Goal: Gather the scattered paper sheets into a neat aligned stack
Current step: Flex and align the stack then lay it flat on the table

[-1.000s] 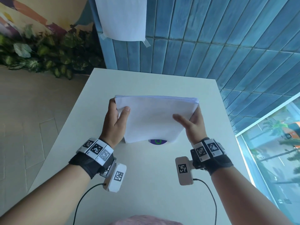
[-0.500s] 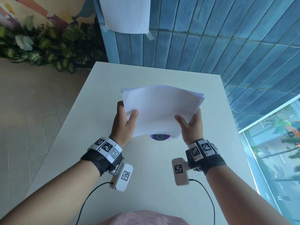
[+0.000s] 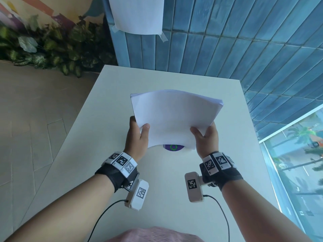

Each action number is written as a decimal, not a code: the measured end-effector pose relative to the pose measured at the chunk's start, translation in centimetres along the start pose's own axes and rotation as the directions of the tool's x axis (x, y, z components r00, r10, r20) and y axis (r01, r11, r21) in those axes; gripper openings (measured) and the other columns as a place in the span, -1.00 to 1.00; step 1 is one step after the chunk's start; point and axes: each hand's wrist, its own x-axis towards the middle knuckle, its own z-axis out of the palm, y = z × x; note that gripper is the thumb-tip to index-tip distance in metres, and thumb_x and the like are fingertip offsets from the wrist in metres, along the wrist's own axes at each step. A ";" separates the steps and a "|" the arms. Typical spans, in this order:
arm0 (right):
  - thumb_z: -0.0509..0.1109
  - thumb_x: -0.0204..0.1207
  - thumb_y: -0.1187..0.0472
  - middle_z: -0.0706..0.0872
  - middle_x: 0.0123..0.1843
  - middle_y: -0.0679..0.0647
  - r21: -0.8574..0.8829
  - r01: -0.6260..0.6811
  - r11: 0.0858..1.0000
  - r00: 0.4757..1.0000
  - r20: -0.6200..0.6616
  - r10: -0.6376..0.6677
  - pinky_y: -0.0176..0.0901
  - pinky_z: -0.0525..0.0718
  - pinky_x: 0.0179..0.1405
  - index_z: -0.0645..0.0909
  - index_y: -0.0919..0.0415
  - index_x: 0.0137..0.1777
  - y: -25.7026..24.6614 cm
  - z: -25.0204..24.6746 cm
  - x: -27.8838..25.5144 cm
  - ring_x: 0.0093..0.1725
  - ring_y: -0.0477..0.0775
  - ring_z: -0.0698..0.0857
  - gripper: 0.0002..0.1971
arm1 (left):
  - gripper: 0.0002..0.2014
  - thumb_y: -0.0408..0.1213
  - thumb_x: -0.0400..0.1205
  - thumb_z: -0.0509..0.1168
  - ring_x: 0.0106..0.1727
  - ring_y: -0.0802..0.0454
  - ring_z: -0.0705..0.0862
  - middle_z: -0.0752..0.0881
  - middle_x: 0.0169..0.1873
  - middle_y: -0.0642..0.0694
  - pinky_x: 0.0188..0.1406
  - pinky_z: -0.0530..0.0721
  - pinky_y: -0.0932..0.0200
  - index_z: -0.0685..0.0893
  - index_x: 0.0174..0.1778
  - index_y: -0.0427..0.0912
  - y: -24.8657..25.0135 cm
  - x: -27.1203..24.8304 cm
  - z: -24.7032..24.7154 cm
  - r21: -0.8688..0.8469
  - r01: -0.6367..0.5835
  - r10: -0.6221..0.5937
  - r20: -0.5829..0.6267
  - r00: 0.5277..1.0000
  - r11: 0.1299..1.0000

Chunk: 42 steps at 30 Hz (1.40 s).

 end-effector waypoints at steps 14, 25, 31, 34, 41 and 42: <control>0.45 0.44 0.31 0.70 -0.13 0.10 -0.154 -0.100 0.983 0.992 0.066 0.111 -0.24 0.40 -0.31 0.61 0.32 0.03 1.3 0.1 0.2 -0.17 0.15 0.62 -0.81 | -0.77 -0.34 0.69 0.26 0.11 0.01 0.71 0.75 0.10 -0.06 0.03 0.58 0.38 0.55 0.25 -0.26 -2.1 0.5 -0.9 0.094 0.097 -0.101 0.040 0.994 0.991; 0.67 0.14 0.01 0.76 -0.35 0.11 -0.234 -0.228 0.945 0.971 0.017 0.239 -0.13 0.55 -0.39 0.49 0.18 -0.29 0.4 -1.6 -1.2 -0.30 0.18 0.70 -0.58 | -0.79 -0.17 0.57 0.33 0.02 -0.03 0.77 0.85 -0.06 0.02 0.07 0.67 0.14 0.74 0.08 -0.06 2.4 2.1 -5.9 0.142 -0.103 0.066 0.243 0.968 0.984; 0.71 0.08 0.05 0.50 0.09 0.02 -0.104 -0.101 0.989 0.981 -0.173 0.082 -0.12 0.53 -0.03 0.38 0.19 0.16 -2.0 -2.1 -1.1 0.09 0.12 0.58 -0.27 | -0.81 -0.36 0.65 0.31 -0.08 0.29 0.73 0.81 -0.10 0.13 -0.09 0.58 0.42 0.74 0.12 -0.09 3.9 3.2 -6.7 0.346 -0.192 0.055 0.370 0.927 0.918; 0.68 0.16 0.07 0.42 0.30 -0.13 -0.136 0.154 0.979 0.988 0.015 -0.153 -0.21 0.42 0.32 0.34 0.10 0.41 -4.4 -2.3 -0.5 0.33 -0.05 0.45 -0.16 | -0.79 -0.38 0.64 0.29 -0.23 0.25 0.73 0.80 -0.20 0.01 -0.25 0.61 0.40 0.75 0.14 -0.13 5.2 3.9 -6.0 0.414 -0.239 0.008 0.488 0.873 0.878; 0.59 0.31 0.34 0.77 -0.39 -0.17 0.091 0.115 0.989 0.969 0.209 -0.132 -0.43 0.63 -0.31 0.69 0.13 -0.30 -5.5 -3.1 0.8 -0.39 -0.27 0.70 -0.86 | -0.84 -0.24 0.58 0.40 -0.05 0.07 0.76 0.84 -0.07 0.07 0.02 0.67 0.23 0.80 0.06 -0.03 7.8 4.9 -5.6 0.460 -0.293 -0.014 0.555 0.832 0.838; 0.58 0.31 0.36 0.76 -0.42 -0.17 0.116 0.099 0.988 0.974 0.192 -0.120 -0.46 0.62 -0.35 0.68 0.15 -0.30 -5.1 -3.3 0.9 -0.41 -0.29 0.69 -0.86 | -0.86 -0.19 0.55 0.45 -0.07 0.05 0.78 0.84 -0.12 0.08 0.01 0.69 0.16 0.81 0.01 -0.01 7.8 5.1 -6.0 0.475 -0.273 -0.039 0.548 0.835 0.837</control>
